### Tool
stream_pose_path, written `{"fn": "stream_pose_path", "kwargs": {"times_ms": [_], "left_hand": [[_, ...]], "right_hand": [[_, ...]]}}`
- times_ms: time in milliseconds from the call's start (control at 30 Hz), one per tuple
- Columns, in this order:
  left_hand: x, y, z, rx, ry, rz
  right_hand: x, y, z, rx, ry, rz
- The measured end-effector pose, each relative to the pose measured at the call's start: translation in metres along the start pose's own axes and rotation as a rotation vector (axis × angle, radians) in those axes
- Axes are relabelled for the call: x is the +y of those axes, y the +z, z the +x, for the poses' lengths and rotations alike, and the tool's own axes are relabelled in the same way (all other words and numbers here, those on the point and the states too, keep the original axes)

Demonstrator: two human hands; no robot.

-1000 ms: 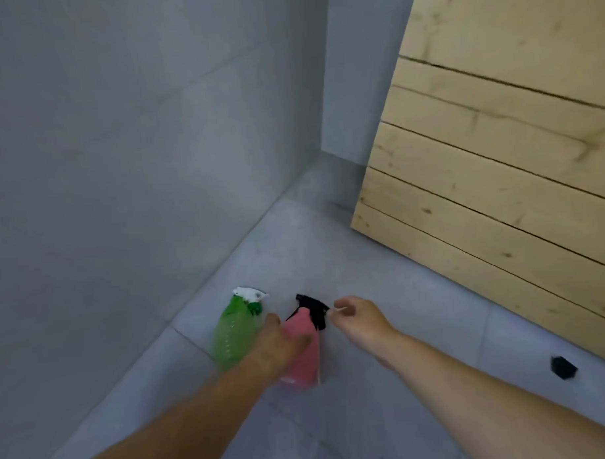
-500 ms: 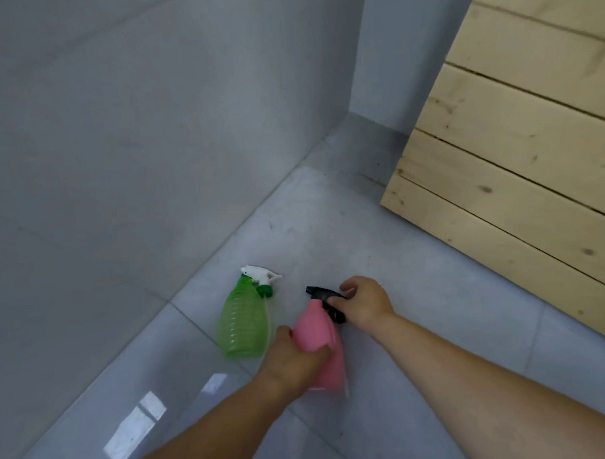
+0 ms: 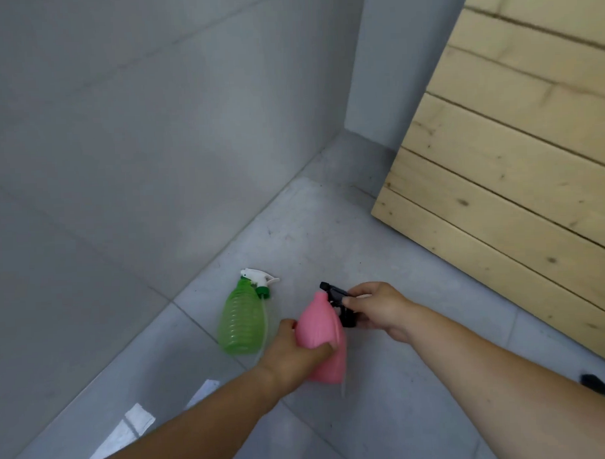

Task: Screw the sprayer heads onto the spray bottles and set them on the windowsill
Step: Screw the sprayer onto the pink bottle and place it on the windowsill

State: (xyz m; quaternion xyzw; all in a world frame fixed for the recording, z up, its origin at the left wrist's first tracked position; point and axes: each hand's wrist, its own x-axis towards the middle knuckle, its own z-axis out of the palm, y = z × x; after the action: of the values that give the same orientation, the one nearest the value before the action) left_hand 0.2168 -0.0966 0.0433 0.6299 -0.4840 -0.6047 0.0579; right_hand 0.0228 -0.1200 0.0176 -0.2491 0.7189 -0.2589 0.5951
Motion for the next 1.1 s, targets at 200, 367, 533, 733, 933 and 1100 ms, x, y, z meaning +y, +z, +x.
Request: {"fn": "stream_pose_path", "kwargs": {"times_ms": [200,367,533,733,933,1100], "left_hand": [[0.048,-0.015,-0.05,-0.053,0.153,0.06],[0.098,-0.039,-0.104,-0.075,0.318,0.214],[0.145,-0.07,-0.173,-0.092,0.483,0.264],[0.156,-0.103,-0.242,-0.077,0.61,0.249],[0.152,-0.114,-0.26,-0.032,0.627,0.212],[0.148,-0.112,-0.26,-0.045,0.604,0.261]], "right_hand": [[-0.046,-0.033,-0.069,0.079,-0.108,0.053],[-0.095,-0.064,-0.145,0.068,-0.277,0.115],[-0.142,-0.08,-0.243,0.076,-0.512,0.111],[-0.182,-0.095,-0.353,0.282,-0.877,0.278],[-0.186,-0.094,-0.392,0.387,-1.059,0.449],[-0.181,-0.093,-0.391,0.394,-1.069,0.445]]}}
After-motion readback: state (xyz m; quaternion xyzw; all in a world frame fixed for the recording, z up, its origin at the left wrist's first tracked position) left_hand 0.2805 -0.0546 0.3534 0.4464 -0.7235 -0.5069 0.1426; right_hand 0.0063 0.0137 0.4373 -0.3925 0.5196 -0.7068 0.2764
